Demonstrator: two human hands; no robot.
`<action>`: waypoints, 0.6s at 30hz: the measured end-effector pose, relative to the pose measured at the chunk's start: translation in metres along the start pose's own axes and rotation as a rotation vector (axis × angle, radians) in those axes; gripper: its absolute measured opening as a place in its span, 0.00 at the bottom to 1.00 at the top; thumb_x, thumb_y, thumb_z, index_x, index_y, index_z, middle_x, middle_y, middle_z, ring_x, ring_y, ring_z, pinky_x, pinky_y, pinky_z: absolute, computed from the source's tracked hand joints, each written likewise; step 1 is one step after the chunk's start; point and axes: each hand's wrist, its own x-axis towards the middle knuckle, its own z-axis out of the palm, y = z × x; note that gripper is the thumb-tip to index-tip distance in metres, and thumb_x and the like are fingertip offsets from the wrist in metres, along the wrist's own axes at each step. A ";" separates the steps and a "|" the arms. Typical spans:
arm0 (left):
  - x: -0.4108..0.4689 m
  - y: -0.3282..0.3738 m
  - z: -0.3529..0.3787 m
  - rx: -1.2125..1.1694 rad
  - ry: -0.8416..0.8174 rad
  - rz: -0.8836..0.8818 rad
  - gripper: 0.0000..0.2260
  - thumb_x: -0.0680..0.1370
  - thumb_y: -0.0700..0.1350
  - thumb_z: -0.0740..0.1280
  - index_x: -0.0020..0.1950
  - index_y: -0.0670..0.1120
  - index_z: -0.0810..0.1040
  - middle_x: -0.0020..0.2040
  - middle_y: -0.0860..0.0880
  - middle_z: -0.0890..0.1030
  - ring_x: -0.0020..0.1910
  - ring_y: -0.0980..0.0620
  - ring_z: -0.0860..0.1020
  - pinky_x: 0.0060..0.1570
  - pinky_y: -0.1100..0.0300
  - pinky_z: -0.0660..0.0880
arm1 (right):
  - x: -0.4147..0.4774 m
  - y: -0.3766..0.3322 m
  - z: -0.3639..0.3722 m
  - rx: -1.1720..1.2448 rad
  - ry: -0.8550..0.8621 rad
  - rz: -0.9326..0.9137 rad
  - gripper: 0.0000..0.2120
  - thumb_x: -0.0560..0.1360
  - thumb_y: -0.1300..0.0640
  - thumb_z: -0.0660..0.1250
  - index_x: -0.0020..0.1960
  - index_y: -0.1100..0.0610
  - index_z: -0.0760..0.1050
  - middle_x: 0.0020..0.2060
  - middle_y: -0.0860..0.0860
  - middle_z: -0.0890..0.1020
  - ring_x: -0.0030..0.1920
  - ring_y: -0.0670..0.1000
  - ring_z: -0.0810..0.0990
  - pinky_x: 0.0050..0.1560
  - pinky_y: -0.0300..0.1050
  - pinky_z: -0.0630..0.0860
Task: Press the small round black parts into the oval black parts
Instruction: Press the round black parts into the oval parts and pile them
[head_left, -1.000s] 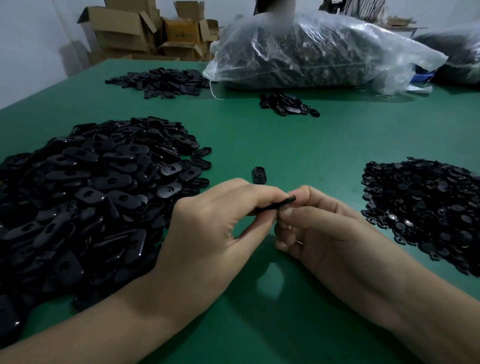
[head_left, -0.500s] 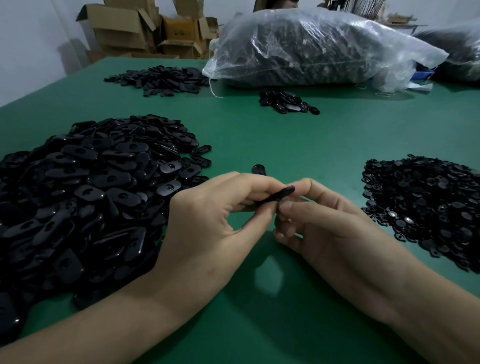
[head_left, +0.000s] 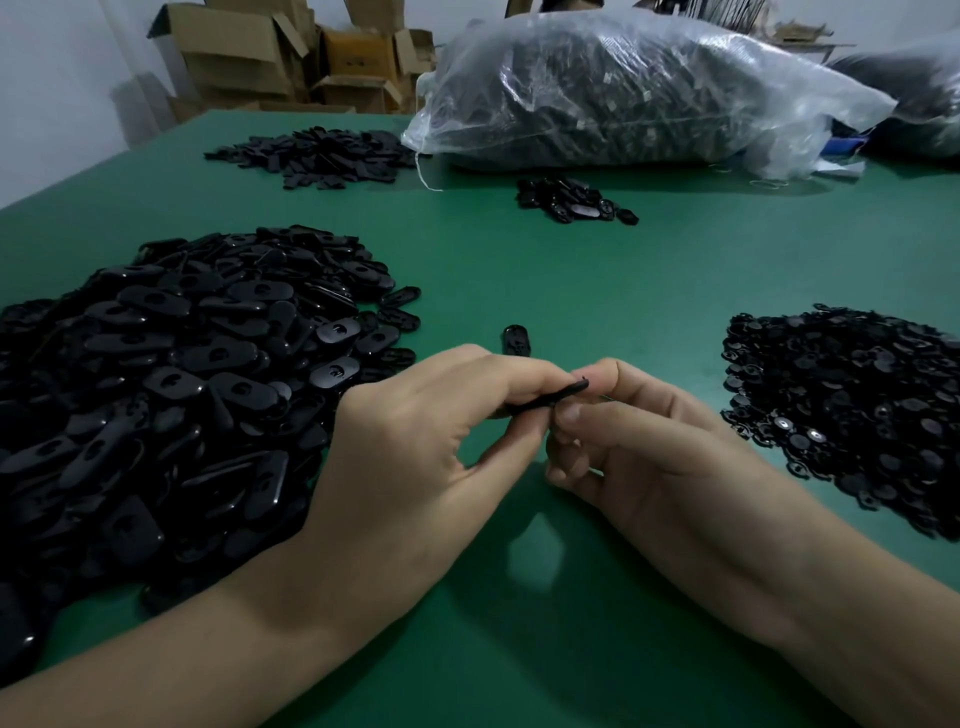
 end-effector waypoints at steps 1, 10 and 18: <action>0.000 -0.001 0.000 0.018 0.000 0.022 0.06 0.78 0.36 0.75 0.54 0.43 0.86 0.47 0.51 0.86 0.47 0.58 0.84 0.49 0.60 0.81 | 0.000 0.000 0.000 0.002 0.000 0.004 0.09 0.68 0.65 0.71 0.47 0.59 0.77 0.33 0.53 0.79 0.31 0.48 0.75 0.40 0.41 0.76; -0.002 -0.004 -0.002 0.116 0.001 0.137 0.05 0.79 0.38 0.73 0.53 0.43 0.87 0.47 0.50 0.86 0.44 0.54 0.84 0.43 0.58 0.80 | 0.000 0.002 -0.003 0.056 -0.034 0.054 0.06 0.68 0.65 0.72 0.42 0.56 0.80 0.33 0.52 0.79 0.31 0.48 0.77 0.41 0.41 0.80; -0.003 -0.006 0.000 0.033 -0.026 0.031 0.05 0.78 0.38 0.74 0.53 0.45 0.87 0.46 0.52 0.85 0.45 0.58 0.83 0.47 0.61 0.79 | 0.002 -0.002 -0.010 0.046 -0.073 0.075 0.07 0.68 0.66 0.72 0.42 0.56 0.79 0.35 0.55 0.80 0.33 0.50 0.77 0.42 0.43 0.80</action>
